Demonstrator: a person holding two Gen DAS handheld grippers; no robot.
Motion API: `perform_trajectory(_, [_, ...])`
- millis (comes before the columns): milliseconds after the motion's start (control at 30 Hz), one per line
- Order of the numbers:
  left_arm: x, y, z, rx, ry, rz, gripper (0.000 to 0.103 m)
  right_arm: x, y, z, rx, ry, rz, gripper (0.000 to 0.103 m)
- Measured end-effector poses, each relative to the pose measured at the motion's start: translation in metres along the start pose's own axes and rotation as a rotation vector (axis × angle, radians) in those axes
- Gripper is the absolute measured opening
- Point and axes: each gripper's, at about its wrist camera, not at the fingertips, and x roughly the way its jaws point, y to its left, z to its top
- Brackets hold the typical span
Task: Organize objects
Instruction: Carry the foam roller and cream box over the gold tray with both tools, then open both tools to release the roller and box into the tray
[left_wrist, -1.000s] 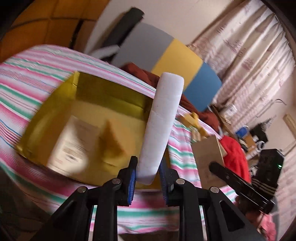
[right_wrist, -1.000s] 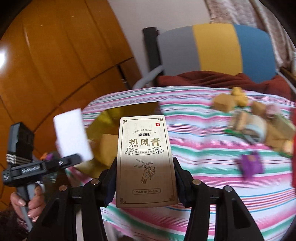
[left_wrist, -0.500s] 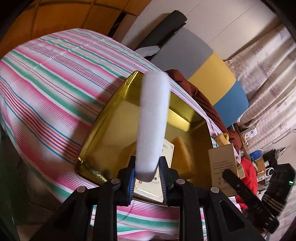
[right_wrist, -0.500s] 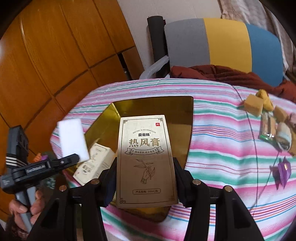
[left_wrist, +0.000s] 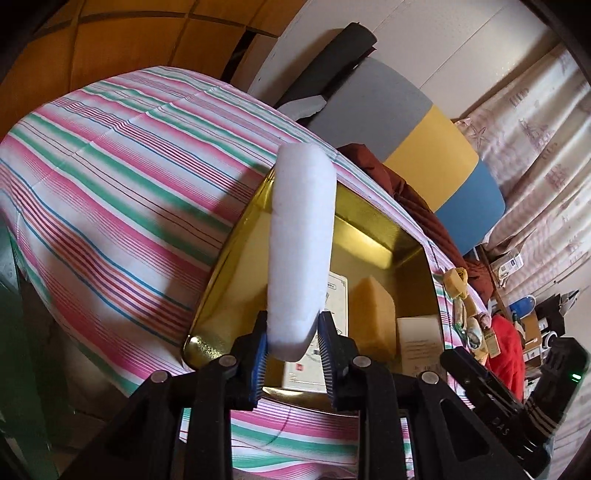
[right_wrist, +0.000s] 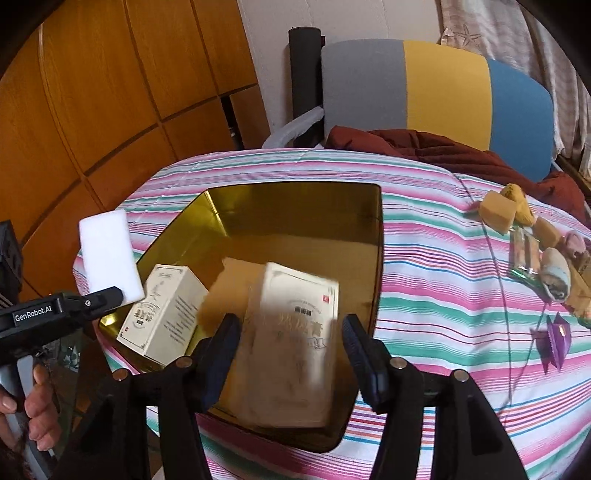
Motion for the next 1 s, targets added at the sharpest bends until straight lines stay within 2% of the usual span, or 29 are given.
perform_trajectory(133, [-0.003, 0.001, 0.004, -0.004, -0.008, 0.013, 0.025, -0.015, 0.0, -0.002, 0.004, -0.044, 0.02, 0.059])
perform_trajectory(267, [-0.011, -0.001, 0.008, 0.031, -0.028, 0.065, 0.025, -0.023, -0.002, -0.004, 0.026, -0.065, 0.034, 0.059])
perform_trajectory(433, [-0.005, -0.009, 0.006, 0.091, 0.009, 0.124, 0.025, -0.023, -0.005, -0.006, 0.044, -0.055, 0.05, 0.059])
perform_trajectory(533, [0.003, -0.016, 0.002, 0.122, 0.042, 0.126, 0.043, -0.022, -0.007, -0.008, 0.053, -0.047, 0.057, 0.059])
perform_trajectory(600, [0.002, -0.021, -0.001, 0.123, 0.034, 0.085, 0.063, -0.023, -0.011, -0.009, 0.066, -0.044, 0.061, 0.059])
perform_trajectory(667, [-0.003, -0.028, -0.004, 0.13, 0.0, 0.036, 0.071, -0.025, -0.016, -0.012, 0.076, -0.046, 0.056, 0.059])
perform_trajectory(733, [-0.009, -0.035, -0.005, 0.151, -0.026, 0.016, 0.076, -0.026, -0.021, -0.014, 0.087, -0.046, 0.053, 0.059])
perform_trajectory(800, [-0.02, -0.041, -0.005, 0.166, -0.075, 0.004, 0.086, -0.028, -0.029, -0.015, 0.097, -0.046, 0.048, 0.059])
perform_trajectory(900, [-0.032, -0.043, -0.005, 0.15, -0.131, -0.034, 0.093, -0.034, -0.042, -0.018, 0.105, -0.052, 0.032, 0.059])
perform_trajectory(1000, [-0.037, -0.048, -0.004, 0.108, -0.153, -0.051, 0.095, -0.041, -0.056, -0.02, 0.107, -0.058, 0.004, 0.059])
